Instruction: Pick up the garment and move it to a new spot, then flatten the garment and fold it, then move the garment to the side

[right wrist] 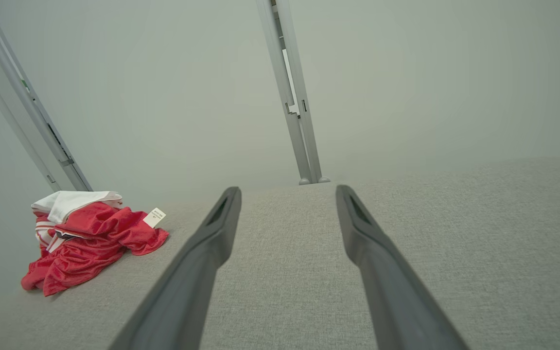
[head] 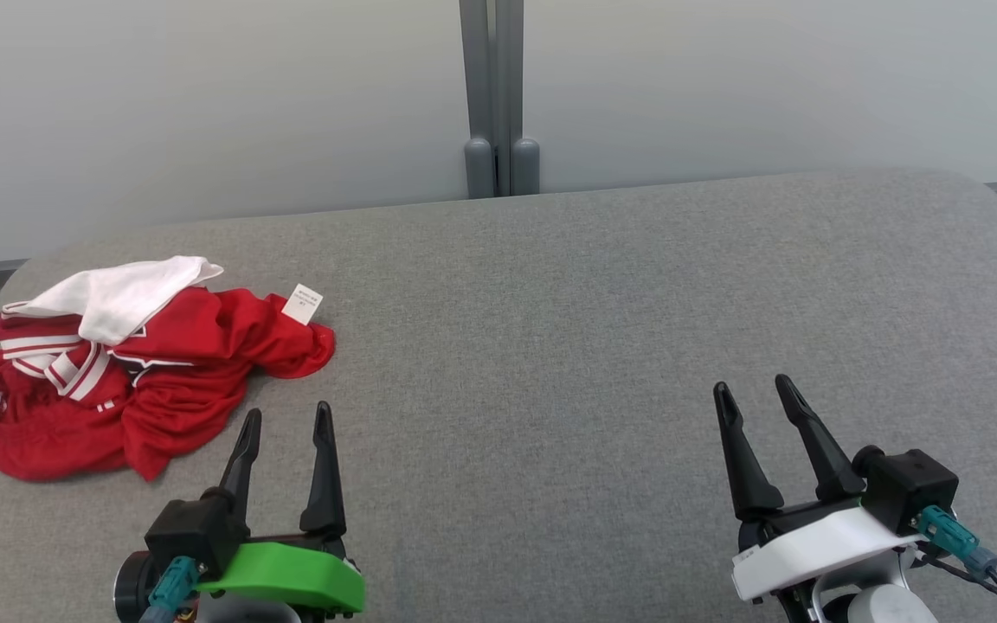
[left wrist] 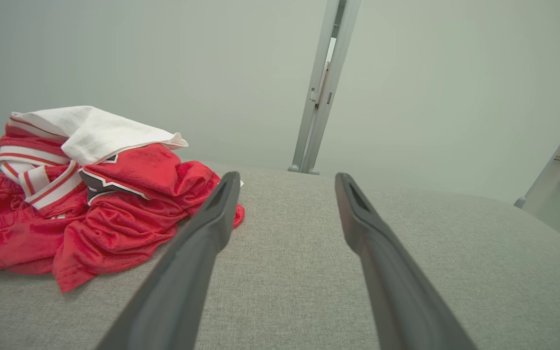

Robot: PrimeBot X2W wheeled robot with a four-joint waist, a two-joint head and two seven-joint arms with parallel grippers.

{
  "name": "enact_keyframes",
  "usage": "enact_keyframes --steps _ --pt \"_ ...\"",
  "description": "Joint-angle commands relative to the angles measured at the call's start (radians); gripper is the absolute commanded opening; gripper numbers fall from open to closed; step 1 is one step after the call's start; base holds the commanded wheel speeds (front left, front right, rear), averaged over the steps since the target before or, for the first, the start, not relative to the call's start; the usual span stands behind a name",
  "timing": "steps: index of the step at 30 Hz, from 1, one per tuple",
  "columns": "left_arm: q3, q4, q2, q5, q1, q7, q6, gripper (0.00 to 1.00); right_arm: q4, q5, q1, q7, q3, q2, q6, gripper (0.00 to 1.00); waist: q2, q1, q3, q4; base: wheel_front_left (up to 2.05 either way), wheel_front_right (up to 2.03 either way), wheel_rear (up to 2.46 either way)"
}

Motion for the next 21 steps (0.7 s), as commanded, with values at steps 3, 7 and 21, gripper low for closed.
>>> enact_keyframes --steps 3,7,21 --pt "-0.004 -0.004 0.006 0.040 0.005 -0.013 0.010 1.00 -0.011 -0.043 0.010 -0.014 -0.004 -0.001 0.002 1.00 0.0000 0.0000 -0.001 -0.001 0.00 0.00 0.00" --pt "-0.013 -0.005 0.007 0.073 0.007 -0.021 0.010 1.00 -0.014 -0.077 0.015 -0.021 -0.007 -0.001 0.003 1.00 0.0000 0.0000 -0.002 -0.002 0.00 0.00 0.00" --pt "-0.031 -0.010 0.007 0.166 0.013 -0.046 0.013 1.00 -0.021 -0.172 0.022 -0.043 -0.017 0.002 0.002 1.00 0.0000 0.0000 -0.010 0.000 0.00 0.00 0.00"
